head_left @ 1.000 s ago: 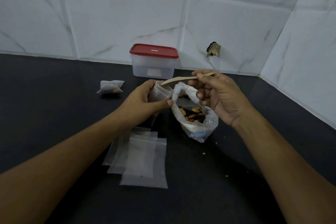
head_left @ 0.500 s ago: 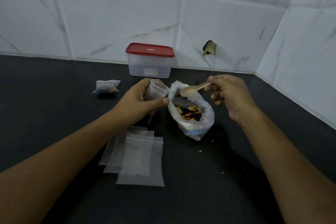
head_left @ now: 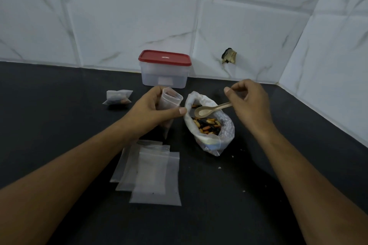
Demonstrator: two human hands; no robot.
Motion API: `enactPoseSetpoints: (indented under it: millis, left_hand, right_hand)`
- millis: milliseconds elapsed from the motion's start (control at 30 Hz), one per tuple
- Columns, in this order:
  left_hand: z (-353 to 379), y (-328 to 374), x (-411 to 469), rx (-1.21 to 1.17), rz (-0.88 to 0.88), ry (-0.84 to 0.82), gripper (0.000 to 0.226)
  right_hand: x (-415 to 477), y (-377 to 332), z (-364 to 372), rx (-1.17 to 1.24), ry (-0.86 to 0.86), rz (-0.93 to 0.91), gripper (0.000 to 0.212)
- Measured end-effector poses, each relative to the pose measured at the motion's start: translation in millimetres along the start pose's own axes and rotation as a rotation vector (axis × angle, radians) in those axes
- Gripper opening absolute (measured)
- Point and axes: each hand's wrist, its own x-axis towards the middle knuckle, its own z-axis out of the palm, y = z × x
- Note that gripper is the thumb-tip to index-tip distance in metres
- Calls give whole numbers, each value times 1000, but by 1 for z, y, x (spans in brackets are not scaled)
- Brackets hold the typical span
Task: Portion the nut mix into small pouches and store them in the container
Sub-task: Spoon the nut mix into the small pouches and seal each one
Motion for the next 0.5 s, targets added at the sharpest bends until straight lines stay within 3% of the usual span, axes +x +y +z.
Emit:
enactPoseSetpoints:
  millis: [100, 200, 300, 367, 500]
  left_hand:
    - [-2, 1, 0, -46, -21, -11, 65]
    - [-3, 0, 0, -69, -45, -12, 60]
    - [-6, -1, 1, -101, -100, 31, 57]
    - [-7, -1, 3, -136, -144, 64, 41]
    - [-6, 1, 2, -135, -89, 91, 28]
  right_hand:
    - [-6, -15, 2, -29, 47, -212, 20]
    - [-17, -33, 9, -6, -49, -338, 20]
    - [-29, -48, 20, 26, -179, -389, 23]
    - [-36, -54, 25, 39, -239, -411, 31]
    - [-45, -60, 32, 33, -319, -408, 47]
